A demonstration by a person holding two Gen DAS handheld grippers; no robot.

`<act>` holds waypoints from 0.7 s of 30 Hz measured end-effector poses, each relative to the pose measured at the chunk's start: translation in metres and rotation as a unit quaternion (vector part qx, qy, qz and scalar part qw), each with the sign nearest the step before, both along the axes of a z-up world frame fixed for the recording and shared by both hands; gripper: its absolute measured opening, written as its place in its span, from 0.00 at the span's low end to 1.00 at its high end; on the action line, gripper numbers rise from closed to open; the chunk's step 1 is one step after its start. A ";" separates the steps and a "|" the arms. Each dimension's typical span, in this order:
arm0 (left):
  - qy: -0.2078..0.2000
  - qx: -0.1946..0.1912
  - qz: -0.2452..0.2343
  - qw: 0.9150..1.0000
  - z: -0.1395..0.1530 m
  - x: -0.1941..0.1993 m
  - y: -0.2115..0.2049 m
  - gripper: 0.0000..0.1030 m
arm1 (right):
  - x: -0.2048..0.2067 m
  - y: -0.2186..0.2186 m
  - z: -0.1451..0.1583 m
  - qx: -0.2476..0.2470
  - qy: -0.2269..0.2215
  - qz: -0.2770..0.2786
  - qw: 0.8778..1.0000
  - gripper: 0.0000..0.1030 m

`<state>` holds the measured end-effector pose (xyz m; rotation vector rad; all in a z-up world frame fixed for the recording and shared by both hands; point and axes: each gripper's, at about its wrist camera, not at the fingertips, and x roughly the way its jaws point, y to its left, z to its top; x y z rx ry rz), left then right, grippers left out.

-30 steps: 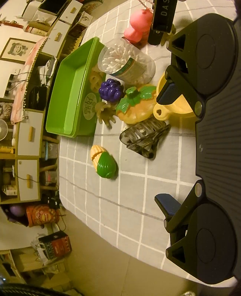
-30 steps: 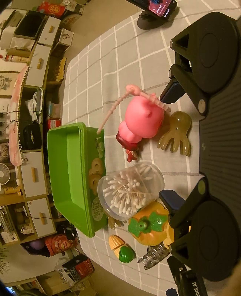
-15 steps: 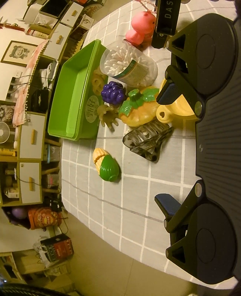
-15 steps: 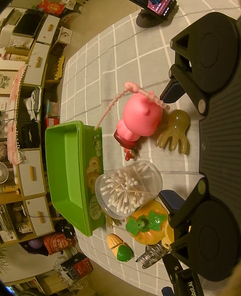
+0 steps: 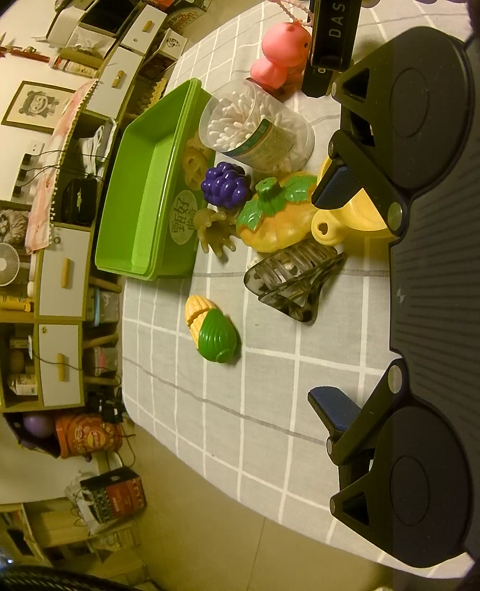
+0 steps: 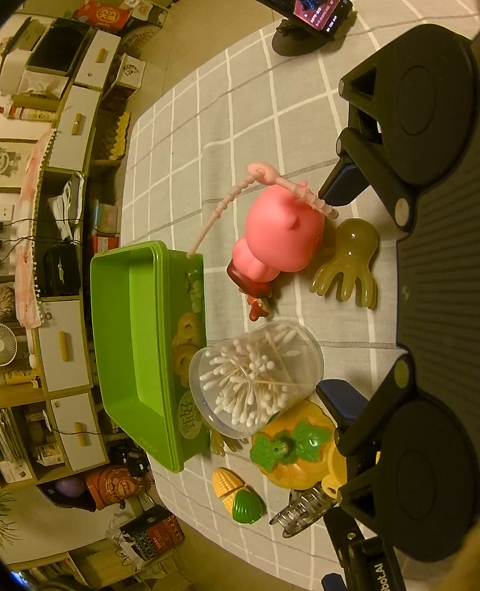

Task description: Organize rigid objects

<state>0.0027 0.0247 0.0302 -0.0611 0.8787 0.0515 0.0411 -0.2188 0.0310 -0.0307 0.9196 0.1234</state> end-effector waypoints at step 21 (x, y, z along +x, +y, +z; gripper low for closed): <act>0.001 0.000 0.000 1.000 -0.002 -0.001 0.000 0.98 | -0.001 0.002 -0.002 -0.001 0.003 0.003 1.000 0.78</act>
